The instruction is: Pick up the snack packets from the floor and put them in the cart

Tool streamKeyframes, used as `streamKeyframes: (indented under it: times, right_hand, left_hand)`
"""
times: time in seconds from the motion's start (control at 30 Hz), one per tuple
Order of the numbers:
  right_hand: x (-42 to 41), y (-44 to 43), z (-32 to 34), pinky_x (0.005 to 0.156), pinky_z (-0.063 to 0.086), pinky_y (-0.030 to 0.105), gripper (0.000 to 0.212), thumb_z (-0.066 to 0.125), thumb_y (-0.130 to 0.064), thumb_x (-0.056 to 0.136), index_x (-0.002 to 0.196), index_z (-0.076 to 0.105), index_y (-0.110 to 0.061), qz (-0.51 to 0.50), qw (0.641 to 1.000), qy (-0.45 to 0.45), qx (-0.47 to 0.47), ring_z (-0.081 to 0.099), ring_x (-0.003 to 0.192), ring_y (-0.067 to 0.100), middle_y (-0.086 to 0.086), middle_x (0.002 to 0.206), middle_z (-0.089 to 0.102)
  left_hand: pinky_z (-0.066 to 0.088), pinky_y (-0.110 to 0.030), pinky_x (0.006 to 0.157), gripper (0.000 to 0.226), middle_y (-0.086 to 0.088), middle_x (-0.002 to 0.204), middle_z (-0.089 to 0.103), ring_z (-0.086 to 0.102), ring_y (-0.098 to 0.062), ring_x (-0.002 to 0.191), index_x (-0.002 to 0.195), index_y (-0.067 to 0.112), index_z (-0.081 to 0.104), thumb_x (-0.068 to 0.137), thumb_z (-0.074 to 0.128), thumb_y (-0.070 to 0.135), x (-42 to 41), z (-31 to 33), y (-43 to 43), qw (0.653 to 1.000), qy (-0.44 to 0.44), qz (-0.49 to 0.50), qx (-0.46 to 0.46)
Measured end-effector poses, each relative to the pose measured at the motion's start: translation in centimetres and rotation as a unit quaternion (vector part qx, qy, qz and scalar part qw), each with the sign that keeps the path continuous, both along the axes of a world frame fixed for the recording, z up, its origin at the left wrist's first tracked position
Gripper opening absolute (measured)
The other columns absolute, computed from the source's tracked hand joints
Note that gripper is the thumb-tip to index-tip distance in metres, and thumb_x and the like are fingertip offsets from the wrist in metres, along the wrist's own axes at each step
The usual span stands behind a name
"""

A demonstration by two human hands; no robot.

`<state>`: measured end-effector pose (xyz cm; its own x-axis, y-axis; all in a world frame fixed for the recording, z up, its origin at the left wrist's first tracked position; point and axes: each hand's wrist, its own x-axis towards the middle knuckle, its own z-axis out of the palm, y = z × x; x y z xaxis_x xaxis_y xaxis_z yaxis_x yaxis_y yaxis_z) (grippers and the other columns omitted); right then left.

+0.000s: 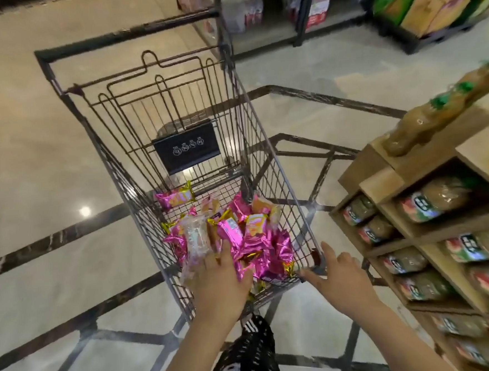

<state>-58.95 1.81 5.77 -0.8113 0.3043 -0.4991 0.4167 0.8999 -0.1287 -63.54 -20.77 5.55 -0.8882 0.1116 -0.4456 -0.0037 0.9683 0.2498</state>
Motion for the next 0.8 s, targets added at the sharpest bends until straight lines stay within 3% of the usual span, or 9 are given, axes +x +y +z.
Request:
streamKeyframes:
  times: [0.27,0.47,0.67,0.8]
  right_hand:
    - [10.8,3.8,0.8,0.101,0.043,0.040,0.084,0.029,-0.074,0.089,0.155,0.008,-0.025,-0.082,0.995,-0.009,0.050,0.043,0.128,0.033,0.015,0.142,0.043]
    - [25.5,5.8,2.0,0.102,0.040,0.040,0.086,0.029,-0.074,0.089,0.155,0.006,-0.024,-0.216,0.973,-0.020,0.073,0.040,0.130,0.033,0.016,0.143,0.041]
    - [43.3,4.6,2.3,0.096,0.042,0.037,0.089,0.029,-0.074,0.089,0.156,0.000,-0.024,-0.383,0.922,-0.018,0.062,0.044,0.125,0.031,0.013,0.139,0.044]
    - [53.3,2.9,2.5,0.096,0.043,0.038,0.089,0.033,-0.074,0.088,0.156,0.003,-0.024,-0.498,0.866,-0.011,0.049,0.042,0.126,0.031,0.013,0.140,0.041]
  left_hand:
    - [0.015,-0.047,0.121,0.073,-0.016,0.163,0.002,0.003,-0.035,0.150,0.157,0.027,0.007,0.099,0.039,0.055,6.8,1.6,5.5,0.985,-0.006,-0.170,0.010]
    - [0.006,-0.045,0.121,0.072,-0.015,0.164,-0.001,-0.002,-0.033,0.151,0.158,0.025,0.006,0.100,0.035,0.058,16.0,2.0,10.9,0.946,-0.012,-0.325,0.000]
    - [0.008,-0.044,0.122,0.074,-0.017,0.163,-0.001,0.001,-0.034,0.150,0.158,0.024,0.003,0.100,0.032,0.060,28.5,1.6,15.4,0.881,-0.011,-0.473,0.006]
    - [0.009,-0.044,0.121,0.073,-0.017,0.163,-0.001,0.001,-0.035,0.150,0.158,0.025,0.002,0.100,0.033,0.057,36.4,1.6,17.9,0.830,-0.016,-0.557,0.008]
